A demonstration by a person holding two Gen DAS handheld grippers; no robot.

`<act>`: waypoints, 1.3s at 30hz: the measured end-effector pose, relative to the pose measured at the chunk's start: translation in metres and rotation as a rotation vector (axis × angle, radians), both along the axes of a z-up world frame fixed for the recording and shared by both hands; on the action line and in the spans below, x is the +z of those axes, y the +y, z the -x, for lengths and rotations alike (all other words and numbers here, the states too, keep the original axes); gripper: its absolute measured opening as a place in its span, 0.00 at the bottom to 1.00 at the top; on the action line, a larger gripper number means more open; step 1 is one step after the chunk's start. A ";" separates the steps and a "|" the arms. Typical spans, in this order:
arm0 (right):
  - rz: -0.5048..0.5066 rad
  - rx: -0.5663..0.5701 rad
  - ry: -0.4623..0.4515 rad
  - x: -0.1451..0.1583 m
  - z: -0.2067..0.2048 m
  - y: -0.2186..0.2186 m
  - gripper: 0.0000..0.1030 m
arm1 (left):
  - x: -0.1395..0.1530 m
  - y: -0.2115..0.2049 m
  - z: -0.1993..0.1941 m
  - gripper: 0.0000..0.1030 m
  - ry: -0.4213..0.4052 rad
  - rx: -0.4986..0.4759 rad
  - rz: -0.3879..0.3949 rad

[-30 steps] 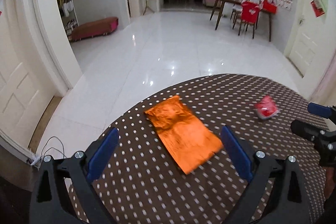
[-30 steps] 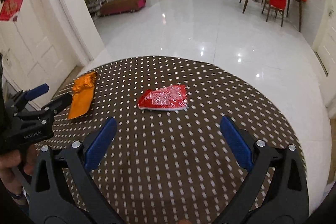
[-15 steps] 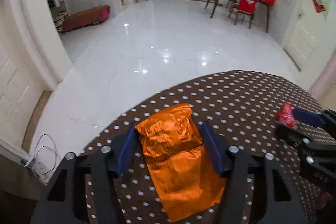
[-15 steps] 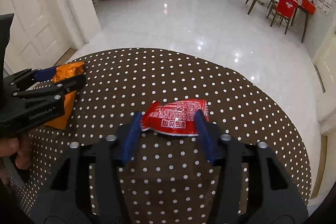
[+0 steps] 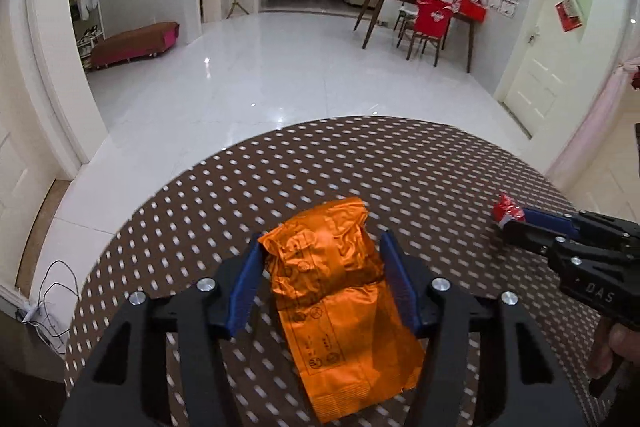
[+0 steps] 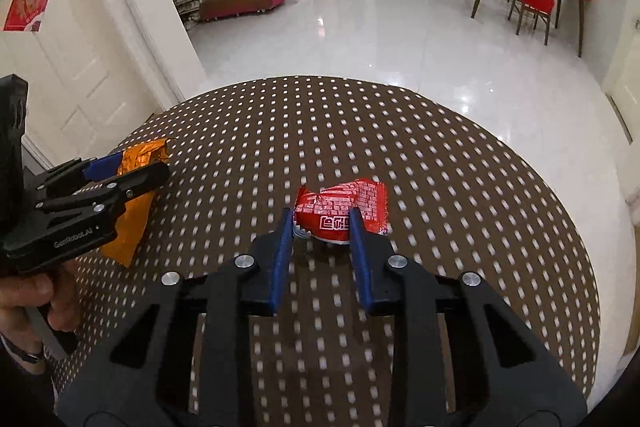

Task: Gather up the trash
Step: 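Grasp the orange wrapper with left tool while right tool grasps small red wrapper, then carry orange and red wrappers to the blue bucket and open both tools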

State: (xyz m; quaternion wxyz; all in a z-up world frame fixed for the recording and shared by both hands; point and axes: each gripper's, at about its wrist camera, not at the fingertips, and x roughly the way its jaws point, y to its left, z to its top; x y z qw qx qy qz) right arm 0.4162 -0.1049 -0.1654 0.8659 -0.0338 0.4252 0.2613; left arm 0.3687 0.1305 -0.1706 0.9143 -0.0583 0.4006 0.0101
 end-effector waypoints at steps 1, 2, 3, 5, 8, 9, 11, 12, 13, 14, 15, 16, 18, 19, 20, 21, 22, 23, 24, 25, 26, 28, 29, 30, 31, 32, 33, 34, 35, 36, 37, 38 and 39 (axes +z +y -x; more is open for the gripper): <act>-0.018 -0.001 0.001 0.003 0.006 -0.007 0.26 | 0.002 -0.005 0.004 0.56 -0.006 -0.007 0.002; -0.030 -0.004 0.000 0.005 0.010 -0.011 0.26 | 0.005 -0.011 0.009 0.56 -0.013 -0.016 0.004; -0.043 -0.008 -0.005 0.009 0.016 -0.019 0.26 | 0.008 -0.017 0.014 0.56 -0.020 -0.025 0.006; -0.070 -0.015 -0.011 0.015 0.025 -0.029 0.26 | 0.016 -0.030 0.027 0.56 -0.040 -0.044 0.013; -0.112 -0.029 -0.041 0.031 0.042 -0.049 0.26 | 0.033 -0.051 0.044 0.56 -0.081 -0.072 0.030; -0.132 -0.033 -0.054 0.039 0.050 -0.058 0.26 | 0.037 -0.055 0.048 0.56 -0.090 -0.079 0.032; -0.164 -0.036 -0.076 0.052 0.063 -0.072 0.26 | 0.049 -0.070 0.062 0.56 -0.122 -0.100 0.031; -0.175 -0.038 -0.090 0.059 0.071 -0.080 0.26 | 0.057 -0.080 0.069 0.56 -0.142 -0.111 0.032; -0.182 -0.039 -0.101 0.065 0.076 -0.085 0.26 | 0.063 -0.087 0.075 0.56 -0.158 -0.121 0.034; -0.191 -0.040 -0.116 0.073 0.081 -0.094 0.26 | 0.069 -0.094 0.080 0.56 -0.171 -0.130 0.034; -0.200 -0.040 -0.132 0.081 0.085 -0.106 0.26 | 0.074 -0.098 0.082 0.56 -0.182 -0.137 0.033; -0.207 -0.043 -0.145 0.087 0.090 -0.114 0.26 | 0.081 -0.109 0.089 0.56 -0.199 -0.150 0.032; -0.218 -0.053 -0.175 0.100 0.103 -0.131 0.26 | 0.088 -0.128 0.101 0.56 -0.219 -0.174 0.029; -0.223 -0.060 -0.191 0.106 0.111 -0.139 0.26 | 0.094 -0.141 0.108 0.56 -0.232 -0.191 0.025; -0.226 -0.065 -0.202 0.109 0.117 -0.146 0.26 | 0.098 -0.152 0.114 0.56 -0.242 -0.203 0.021; -0.234 -0.074 -0.217 0.114 0.124 -0.155 0.26 | 0.101 -0.162 0.119 0.56 -0.251 -0.217 0.018; -0.242 -0.086 -0.236 0.120 0.132 -0.168 0.26 | 0.106 -0.176 0.127 0.56 -0.261 -0.236 0.018; -0.247 -0.097 -0.249 0.123 0.139 -0.177 0.26 | 0.108 -0.187 0.133 0.56 -0.268 -0.251 0.017; -0.252 -0.109 -0.261 0.127 0.144 -0.187 0.26 | 0.112 -0.204 0.140 0.56 -0.276 -0.278 0.011; -0.258 -0.126 -0.275 0.130 0.153 -0.200 0.26 | 0.114 -0.215 0.146 0.56 -0.282 -0.297 0.007; -0.259 -0.143 -0.286 0.133 0.158 -0.212 0.26 | 0.116 -0.228 0.151 0.56 -0.288 -0.315 0.003; -0.266 -0.177 -0.304 0.137 0.169 -0.236 0.26 | 0.122 -0.257 0.160 0.56 -0.299 -0.358 0.004; -0.271 -0.195 -0.311 0.137 0.176 -0.248 0.26 | 0.124 -0.271 0.164 0.56 -0.305 -0.379 0.005; -0.275 -0.214 -0.319 0.138 0.181 -0.261 0.26 | 0.126 -0.280 0.165 0.56 -0.309 -0.393 0.006; -0.273 -0.240 -0.331 0.139 0.188 -0.277 0.26 | 0.127 -0.295 0.169 0.56 -0.313 -0.415 0.009; -0.269 -0.261 -0.338 0.139 0.192 -0.289 0.26 | 0.127 -0.306 0.172 0.56 -0.316 -0.433 0.013; -0.264 -0.281 -0.345 0.139 0.196 -0.300 0.26 | 0.128 -0.321 0.176 0.56 -0.321 -0.454 0.016; -0.262 -0.306 -0.350 0.137 0.202 -0.315 0.26 | 0.128 -0.330 0.178 0.56 -0.323 -0.467 0.016; -0.262 -0.326 -0.352 0.136 0.205 -0.327 0.26 | 0.127 -0.341 0.181 0.56 -0.326 -0.483 0.019; -0.261 -0.340 -0.353 0.134 0.206 -0.336 0.26 | 0.126 -0.352 0.183 0.56 -0.326 -0.499 0.025; -0.259 -0.363 -0.352 0.131 0.209 -0.348 0.26 | 0.125 -0.359 0.184 0.56 -0.326 -0.510 0.029; -0.260 -0.384 -0.349 0.129 0.213 -0.360 0.26 | 0.123 -0.367 0.186 0.56 -0.327 -0.520 0.032; -0.261 -0.401 -0.347 0.126 0.215 -0.370 0.26 | 0.120 -0.374 0.189 0.56 -0.326 -0.530 0.036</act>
